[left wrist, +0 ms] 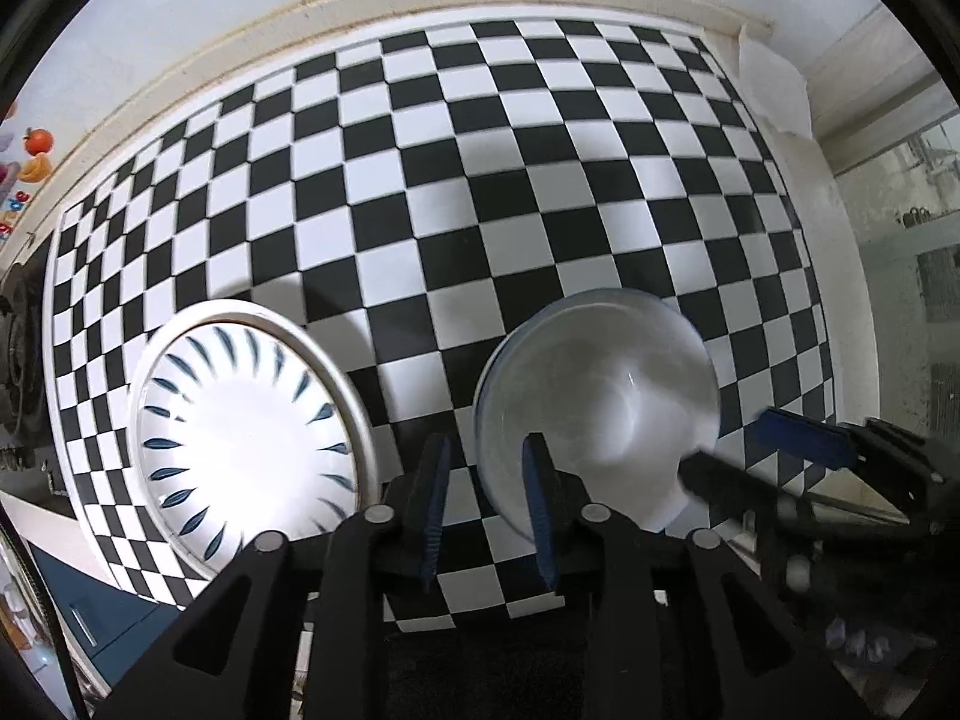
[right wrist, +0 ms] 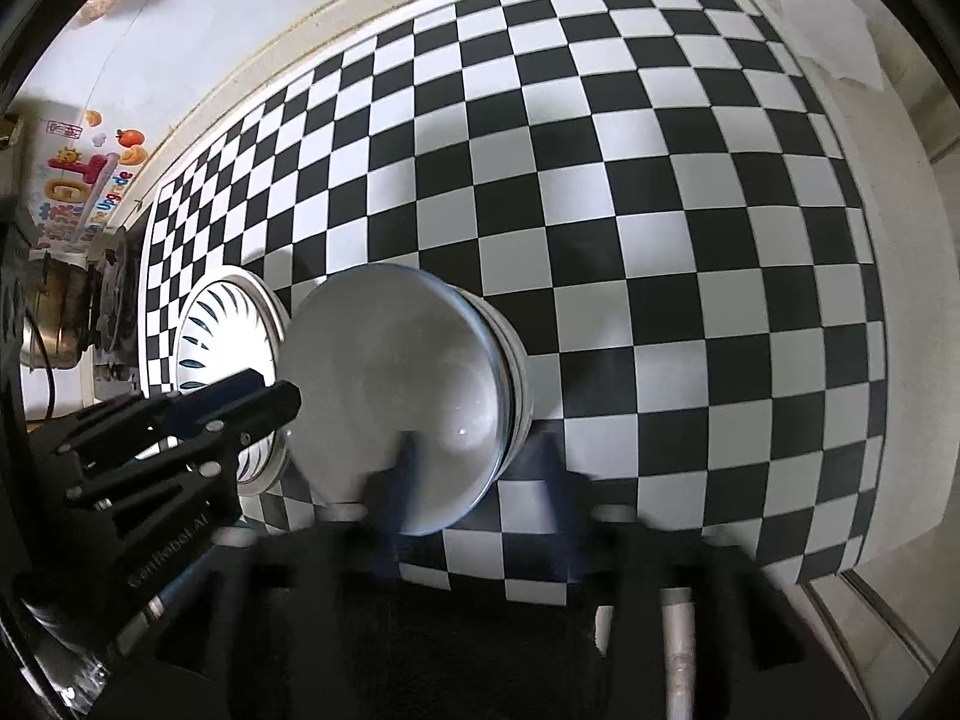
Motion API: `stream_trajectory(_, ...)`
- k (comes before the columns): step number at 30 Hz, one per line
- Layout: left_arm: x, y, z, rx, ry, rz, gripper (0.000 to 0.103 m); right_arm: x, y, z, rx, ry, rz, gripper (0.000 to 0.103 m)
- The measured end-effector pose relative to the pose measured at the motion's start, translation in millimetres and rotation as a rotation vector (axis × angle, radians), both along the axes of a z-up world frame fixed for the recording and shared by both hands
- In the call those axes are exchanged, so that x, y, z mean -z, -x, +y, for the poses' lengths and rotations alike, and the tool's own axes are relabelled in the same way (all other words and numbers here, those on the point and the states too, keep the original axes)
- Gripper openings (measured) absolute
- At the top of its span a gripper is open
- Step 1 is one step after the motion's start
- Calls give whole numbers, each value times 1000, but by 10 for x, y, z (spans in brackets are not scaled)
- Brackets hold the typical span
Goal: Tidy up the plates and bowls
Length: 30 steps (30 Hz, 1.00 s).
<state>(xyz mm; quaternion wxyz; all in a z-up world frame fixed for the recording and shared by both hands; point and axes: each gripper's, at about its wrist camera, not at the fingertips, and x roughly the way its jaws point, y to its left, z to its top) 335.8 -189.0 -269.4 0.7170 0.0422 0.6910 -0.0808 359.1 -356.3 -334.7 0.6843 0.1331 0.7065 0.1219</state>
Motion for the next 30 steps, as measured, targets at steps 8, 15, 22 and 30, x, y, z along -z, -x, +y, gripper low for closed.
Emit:
stream_trajectory(8, -494, 250, 117, 15, 17, -66, 25, -559, 279, -53, 42, 65, -118, 80)
stream_trajectory(15, -964, 516, 193, 36, 32, -158, 25, -1191, 589, -30, 70, 92, -226, 83)
stream_trajectory(22, -1355, 773, 308, 41, 42, -233, 25, -1698, 923, 50, 76, 106, -306, 83)
stream_trajectory(30, -1613, 1010, 392, 42, 74, -268, 25, -2050, 1134, 122, 86, 91, -361, 84)
